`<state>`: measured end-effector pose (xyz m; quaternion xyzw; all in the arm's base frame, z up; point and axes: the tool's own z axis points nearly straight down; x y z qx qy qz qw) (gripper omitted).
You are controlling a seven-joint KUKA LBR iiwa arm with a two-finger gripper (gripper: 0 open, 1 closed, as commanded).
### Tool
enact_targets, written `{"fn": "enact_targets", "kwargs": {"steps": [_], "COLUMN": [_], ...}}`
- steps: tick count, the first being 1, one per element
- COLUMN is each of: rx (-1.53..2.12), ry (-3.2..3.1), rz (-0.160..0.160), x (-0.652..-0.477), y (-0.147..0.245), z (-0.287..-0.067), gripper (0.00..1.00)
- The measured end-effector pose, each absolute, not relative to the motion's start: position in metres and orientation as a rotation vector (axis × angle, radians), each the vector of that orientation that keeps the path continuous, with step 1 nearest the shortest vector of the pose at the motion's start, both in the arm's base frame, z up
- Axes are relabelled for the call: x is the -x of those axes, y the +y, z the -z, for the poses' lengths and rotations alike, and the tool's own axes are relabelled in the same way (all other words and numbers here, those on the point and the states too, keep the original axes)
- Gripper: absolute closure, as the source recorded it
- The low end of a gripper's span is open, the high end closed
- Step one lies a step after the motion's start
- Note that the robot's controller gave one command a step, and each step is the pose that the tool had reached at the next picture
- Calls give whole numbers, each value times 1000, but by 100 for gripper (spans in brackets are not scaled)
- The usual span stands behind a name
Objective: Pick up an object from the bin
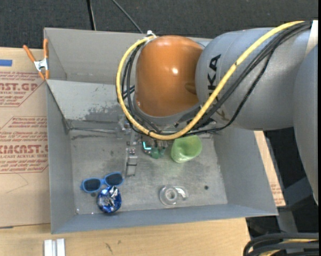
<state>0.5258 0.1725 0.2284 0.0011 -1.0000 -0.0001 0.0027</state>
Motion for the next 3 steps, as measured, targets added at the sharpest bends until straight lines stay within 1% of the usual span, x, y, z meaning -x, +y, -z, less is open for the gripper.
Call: {"fn": "enact_targets", "kwargs": {"steps": [1,2,3], "rx": [-385,-384,-475], "ry": [-3109,-3118,-3117], "rz": [-2,2,1], "x": [-499,-501,-534], "y": [169,169,153], "z": [-68,-70,-216], "gripper": [0,100,100]}}
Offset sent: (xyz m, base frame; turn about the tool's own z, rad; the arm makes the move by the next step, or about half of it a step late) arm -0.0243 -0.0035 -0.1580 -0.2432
